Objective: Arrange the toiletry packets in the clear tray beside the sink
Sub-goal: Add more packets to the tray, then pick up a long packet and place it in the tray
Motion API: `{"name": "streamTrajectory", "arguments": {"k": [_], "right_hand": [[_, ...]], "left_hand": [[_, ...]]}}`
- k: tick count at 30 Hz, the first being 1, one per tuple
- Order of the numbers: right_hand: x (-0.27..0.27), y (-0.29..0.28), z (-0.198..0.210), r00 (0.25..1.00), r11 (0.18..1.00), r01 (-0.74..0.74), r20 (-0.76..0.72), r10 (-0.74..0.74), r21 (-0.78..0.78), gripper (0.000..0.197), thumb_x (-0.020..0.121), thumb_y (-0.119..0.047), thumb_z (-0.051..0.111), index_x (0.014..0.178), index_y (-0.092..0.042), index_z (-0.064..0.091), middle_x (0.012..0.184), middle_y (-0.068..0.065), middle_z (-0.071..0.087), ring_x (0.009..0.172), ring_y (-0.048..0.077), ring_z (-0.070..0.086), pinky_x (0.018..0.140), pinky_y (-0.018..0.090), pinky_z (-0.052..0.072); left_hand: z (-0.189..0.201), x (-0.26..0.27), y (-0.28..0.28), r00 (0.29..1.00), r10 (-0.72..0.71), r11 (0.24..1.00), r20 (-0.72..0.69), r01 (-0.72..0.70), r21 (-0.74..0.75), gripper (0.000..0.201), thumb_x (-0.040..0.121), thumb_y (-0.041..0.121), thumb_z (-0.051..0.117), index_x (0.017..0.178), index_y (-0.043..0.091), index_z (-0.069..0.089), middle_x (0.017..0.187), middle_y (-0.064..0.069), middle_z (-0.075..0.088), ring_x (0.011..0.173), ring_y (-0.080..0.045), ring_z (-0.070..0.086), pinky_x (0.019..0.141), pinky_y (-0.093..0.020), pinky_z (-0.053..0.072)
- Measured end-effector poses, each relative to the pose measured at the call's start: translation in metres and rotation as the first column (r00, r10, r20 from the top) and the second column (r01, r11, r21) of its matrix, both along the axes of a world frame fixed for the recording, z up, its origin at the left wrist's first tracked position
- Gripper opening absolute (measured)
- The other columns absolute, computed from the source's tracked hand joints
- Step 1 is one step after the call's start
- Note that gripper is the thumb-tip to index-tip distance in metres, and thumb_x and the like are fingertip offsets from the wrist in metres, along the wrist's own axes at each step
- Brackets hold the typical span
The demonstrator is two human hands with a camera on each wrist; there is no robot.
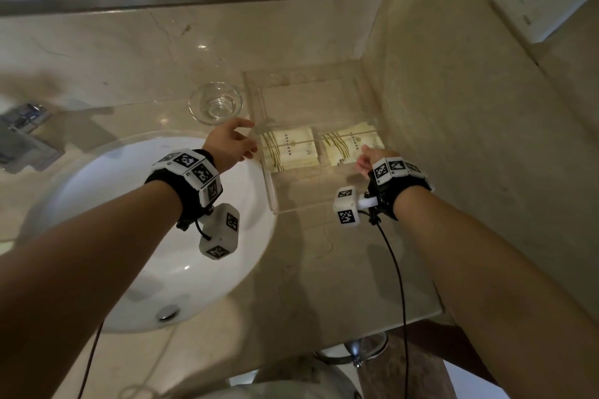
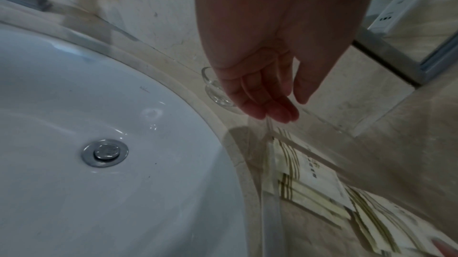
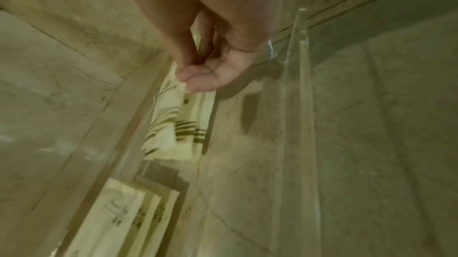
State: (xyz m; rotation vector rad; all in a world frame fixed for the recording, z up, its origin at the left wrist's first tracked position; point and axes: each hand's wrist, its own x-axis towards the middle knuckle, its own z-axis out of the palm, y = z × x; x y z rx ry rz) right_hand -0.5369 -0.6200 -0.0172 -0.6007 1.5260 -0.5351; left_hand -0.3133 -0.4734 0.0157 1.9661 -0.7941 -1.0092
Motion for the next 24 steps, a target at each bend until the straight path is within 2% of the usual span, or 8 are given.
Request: {"name": "streamTrajectory", "arguments": {"k": [2,4,10,12,14,16,19,24], "right_hand": [[0.002,-0.002,-0.003,0.998,0.999,-0.034,-0.05,0.034,-0.009,0.007,0.092,-0.011,0.056,0.091,-0.004,0.058,0.064,0.003,0.05,0.052,0.011,0.047,0.066,0.025,0.055],[0.003,-0.003,-0.005,0.995,0.999,-0.039,-0.097,0.038,-0.016,0.022,0.091,-0.017,0.059,0.074,-0.005,0.053,0.063,0.003,0.051,0.049,0.012,0.048,0.05,0.025,0.048],[0.008,0.005,-0.008,0.942,0.984,-0.14,-0.32,0.099,-0.106,0.046,0.083,-0.053,0.054,0.079,-0.007,0.062,0.07,0.003,0.062,0.075,0.025,0.06,0.09,0.041,0.053],[0.016,0.011,-0.002,0.926,0.98,-0.148,-0.368,0.089,-0.136,0.049,0.085,-0.054,0.051,0.09,-0.007,0.062,0.084,0.007,0.063,0.08,0.026,0.057,0.088,0.039,0.053],[0.032,0.024,0.012,0.918,0.955,-0.229,-0.369,0.146,-0.191,0.042,0.09,-0.052,0.043,0.073,-0.014,0.051,0.094,0.009,0.057,0.084,0.024,0.052,0.08,0.035,0.049],[0.056,0.041,0.023,0.912,0.916,-0.297,-0.365,0.189,-0.268,0.044,0.093,-0.047,0.042,0.061,-0.017,0.039,0.084,0.009,0.052,0.077,0.023,0.05,0.068,0.034,0.045],[0.1,0.073,0.039,0.937,0.872,-0.313,-0.272,0.219,-0.376,0.038,0.09,-0.039,0.052,0.062,-0.014,0.044,0.057,0.003,0.041,0.052,0.02,0.037,0.052,0.034,0.033],[0.18,0.141,0.065,0.887,0.753,-0.458,-0.189,0.421,-0.473,0.036,0.092,-0.034,0.055,0.066,-0.009,0.058,0.052,0.0,0.039,0.045,0.014,0.034,0.047,0.028,0.031]], "left_hand": [[-0.001,0.002,0.001,1.0,0.005,1.0,0.001,-0.005,0.003,0.036,0.088,0.004,0.051,0.124,0.007,0.049,0.073,-0.002,0.06,0.064,-0.014,0.056,0.063,-0.022,0.045],[-0.002,0.005,0.003,1.0,0.007,1.0,-0.002,-0.007,0.006,0.035,0.089,0.004,0.05,0.124,0.007,0.049,0.073,-0.002,0.06,0.064,-0.014,0.056,0.063,-0.023,0.045],[0.005,0.011,0.009,1.0,0.012,1.0,0.007,-0.012,-0.026,0.033,0.089,0.006,0.05,0.123,0.007,0.05,0.073,0.0,0.061,0.065,-0.014,0.058,0.065,-0.023,0.046],[0.008,0.014,0.013,1.0,0.026,0.999,0.011,-0.026,-0.045,0.032,0.089,0.006,0.051,0.121,0.007,0.051,0.072,0.0,0.061,0.062,-0.011,0.059,0.064,-0.022,0.046],[0.011,0.021,0.02,0.999,0.051,0.996,0.009,-0.05,-0.068,0.03,0.089,0.006,0.051,0.119,0.007,0.053,0.07,0.0,0.061,0.05,-0.001,0.059,0.061,-0.02,0.046],[0.015,0.031,0.032,0.996,0.093,0.991,0.005,-0.092,-0.098,0.028,0.089,0.005,0.05,0.116,0.006,0.055,0.069,0.0,0.06,0.042,0.004,0.056,0.058,-0.018,0.045],[0.023,0.049,0.054,0.985,0.173,0.977,0.007,-0.171,-0.131,0.025,0.089,0.005,0.049,0.113,0.004,0.057,0.067,-0.002,0.06,0.051,-0.007,0.058,0.059,-0.021,0.045],[0.035,0.099,0.11,0.935,0.354,0.914,-0.029,-0.352,-0.202,0.019,0.09,0.002,0.047,0.106,0.003,0.058,0.056,-0.002,0.059,0.033,0.001,0.052,0.043,-0.01,0.042]]}}
